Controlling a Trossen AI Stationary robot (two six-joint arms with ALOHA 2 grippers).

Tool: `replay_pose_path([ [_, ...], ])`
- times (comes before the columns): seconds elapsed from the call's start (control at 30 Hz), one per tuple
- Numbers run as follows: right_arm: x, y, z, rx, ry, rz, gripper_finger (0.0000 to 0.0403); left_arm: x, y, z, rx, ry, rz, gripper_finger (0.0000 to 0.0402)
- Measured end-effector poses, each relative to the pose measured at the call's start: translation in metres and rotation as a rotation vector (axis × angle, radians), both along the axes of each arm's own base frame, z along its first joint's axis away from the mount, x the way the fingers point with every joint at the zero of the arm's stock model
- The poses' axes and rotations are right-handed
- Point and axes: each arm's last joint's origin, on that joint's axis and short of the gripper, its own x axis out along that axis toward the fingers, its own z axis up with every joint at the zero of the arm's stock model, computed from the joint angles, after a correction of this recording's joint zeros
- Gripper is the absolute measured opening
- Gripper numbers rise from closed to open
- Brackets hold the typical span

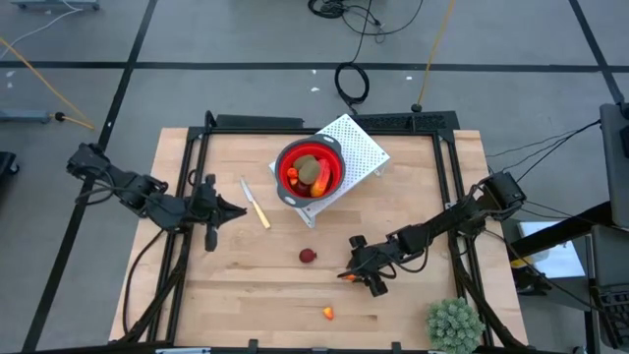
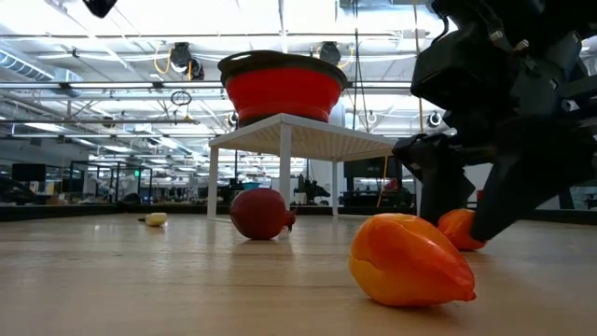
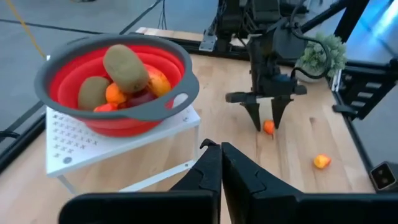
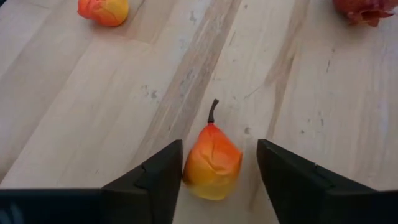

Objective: Pick & Place Fruit
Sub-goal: Put the peach into the red strainer bowl on the shelf

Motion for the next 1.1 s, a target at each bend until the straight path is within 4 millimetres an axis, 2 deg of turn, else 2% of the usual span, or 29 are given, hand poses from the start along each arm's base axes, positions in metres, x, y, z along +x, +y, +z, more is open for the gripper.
replay_pose_path([
  [0.23, 0.000, 0.000, 0.000, 0.033, 0.016, -0.035, 0.0153, -0.015, 0.008, -0.016, -0.051, -0.099, -0.003, 0.0002],
  [0.37, 0.000, 0.000, 0.002, 0.065, 0.026, -0.068, 0.0134, -0.026, 0.015, -0.017, -0.049, -0.133, -0.010, 0.0011],
  [0.47, 0.000, 0.000, 0.011, 0.084, -0.004, -0.072, 0.0123, -0.033, 0.019, -0.014, -0.035, -0.153, -0.018, 0.0013],
  [0.63, -0.002, -0.005, 0.037, 0.130, -0.084, -0.092, 0.0112, -0.043, 0.025, -0.012, 0.021, -0.172, -0.040, 0.0002],
  [0.8, -0.003, -0.017, 0.066, 0.245, -0.174, -0.183, 0.0110, -0.051, 0.029, -0.013, 0.046, -0.166, -0.047, 0.0015],
  [0.93, -0.002, -0.029, 0.091, 0.364, -0.285, -0.268, 0.0110, -0.057, 0.032, -0.013, 0.064, -0.175, -0.055, 0.0010],
  [1.1, -0.001, -0.047, 0.125, 0.488, -0.507, -0.416, 0.0110, -0.059, 0.034, -0.012, 0.094, -0.185, -0.065, 0.0005],
])
